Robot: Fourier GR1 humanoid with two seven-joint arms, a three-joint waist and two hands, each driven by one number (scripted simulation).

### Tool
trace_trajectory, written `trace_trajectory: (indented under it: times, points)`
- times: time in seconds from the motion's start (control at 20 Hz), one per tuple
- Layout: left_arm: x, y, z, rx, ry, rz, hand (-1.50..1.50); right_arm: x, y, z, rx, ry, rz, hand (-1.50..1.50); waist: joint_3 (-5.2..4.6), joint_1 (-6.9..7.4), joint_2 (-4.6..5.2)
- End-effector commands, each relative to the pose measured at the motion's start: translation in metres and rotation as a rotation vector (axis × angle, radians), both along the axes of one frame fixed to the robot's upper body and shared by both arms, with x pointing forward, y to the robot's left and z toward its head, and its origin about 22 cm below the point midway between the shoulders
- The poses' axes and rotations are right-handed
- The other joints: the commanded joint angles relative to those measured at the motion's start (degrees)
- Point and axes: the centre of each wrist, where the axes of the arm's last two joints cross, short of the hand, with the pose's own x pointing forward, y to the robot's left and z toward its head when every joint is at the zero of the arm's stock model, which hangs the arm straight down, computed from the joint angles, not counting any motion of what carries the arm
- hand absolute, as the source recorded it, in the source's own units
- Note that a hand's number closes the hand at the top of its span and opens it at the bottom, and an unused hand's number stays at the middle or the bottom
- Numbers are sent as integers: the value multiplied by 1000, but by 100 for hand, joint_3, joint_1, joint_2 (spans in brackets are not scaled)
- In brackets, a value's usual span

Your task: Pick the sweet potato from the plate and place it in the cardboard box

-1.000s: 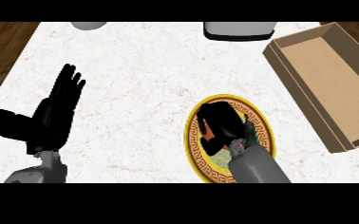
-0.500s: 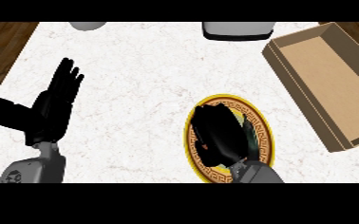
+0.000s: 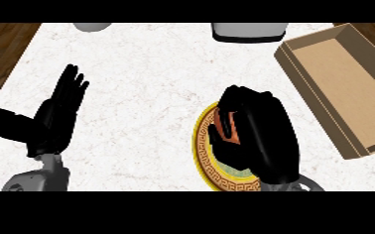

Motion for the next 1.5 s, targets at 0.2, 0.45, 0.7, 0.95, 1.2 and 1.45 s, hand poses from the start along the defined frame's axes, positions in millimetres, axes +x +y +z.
trace_trajectory:
  times: [0.2,0.45,0.7,0.95,1.2,1.45]
  points:
    - [-10,-13,-13,0,-7,-10,0,16,-43,47,127,-106,-268,150,0,34,20]
    - [-9,5,10,5,-21,-8,0,40,-100,58,106,-56,-319,150,2,48,20]
    - [0,8,2,-3,-19,2,0,64,-146,44,128,-65,-379,150,2,44,25]
    - [8,-4,11,5,2,-10,0,98,-175,34,-25,-121,-490,150,3,77,37]
    - [-3,-7,1,-8,-5,-26,0,124,-213,11,-85,-113,-514,150,4,107,38]
    - [3,1,-17,-12,-23,-18,0,152,-239,-13,-145,-32,-499,150,2,146,72]
